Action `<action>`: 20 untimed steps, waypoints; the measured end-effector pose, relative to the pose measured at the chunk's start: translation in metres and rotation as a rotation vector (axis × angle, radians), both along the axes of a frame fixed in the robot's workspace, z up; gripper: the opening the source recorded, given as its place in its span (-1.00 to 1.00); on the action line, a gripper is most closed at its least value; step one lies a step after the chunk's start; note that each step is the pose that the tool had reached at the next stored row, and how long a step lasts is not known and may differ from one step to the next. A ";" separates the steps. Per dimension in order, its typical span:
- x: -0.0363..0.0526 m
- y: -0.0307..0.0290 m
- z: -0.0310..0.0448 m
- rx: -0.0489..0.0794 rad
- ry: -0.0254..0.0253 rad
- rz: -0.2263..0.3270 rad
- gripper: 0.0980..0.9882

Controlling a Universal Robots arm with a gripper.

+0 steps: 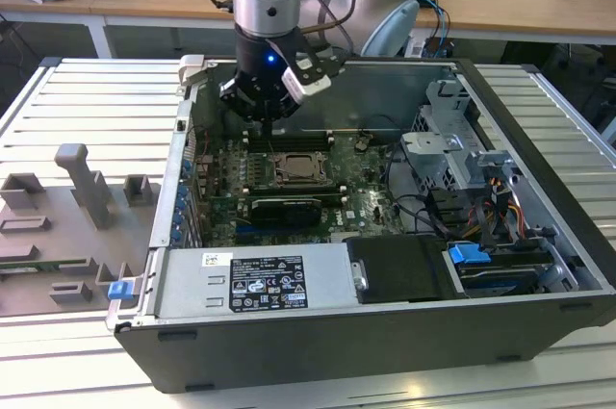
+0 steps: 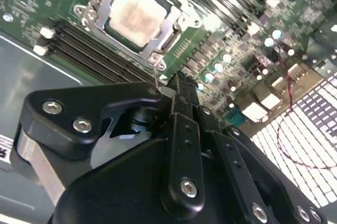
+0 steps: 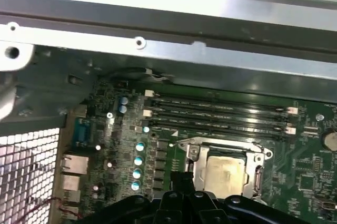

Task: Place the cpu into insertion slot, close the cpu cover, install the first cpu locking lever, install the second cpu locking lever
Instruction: 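Install the first cpu locking lever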

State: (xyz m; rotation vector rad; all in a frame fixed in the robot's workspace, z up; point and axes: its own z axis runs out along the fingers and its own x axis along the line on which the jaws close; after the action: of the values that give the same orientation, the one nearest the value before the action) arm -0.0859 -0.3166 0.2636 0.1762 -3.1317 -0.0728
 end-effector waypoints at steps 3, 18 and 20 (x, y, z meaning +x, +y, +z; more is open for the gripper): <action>-0.0129 0.0003 -0.0010 0.001 -0.0002 -0.001 -0.98; 0.0150 0.0209 -0.0066 0.001 -0.0001 -0.011 -0.98; 0.0289 0.0210 -0.0096 0.001 -0.0001 -0.015 -0.98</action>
State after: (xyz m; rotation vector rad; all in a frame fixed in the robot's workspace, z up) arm -0.0570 -0.2957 0.2541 0.1529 -3.1333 -0.0748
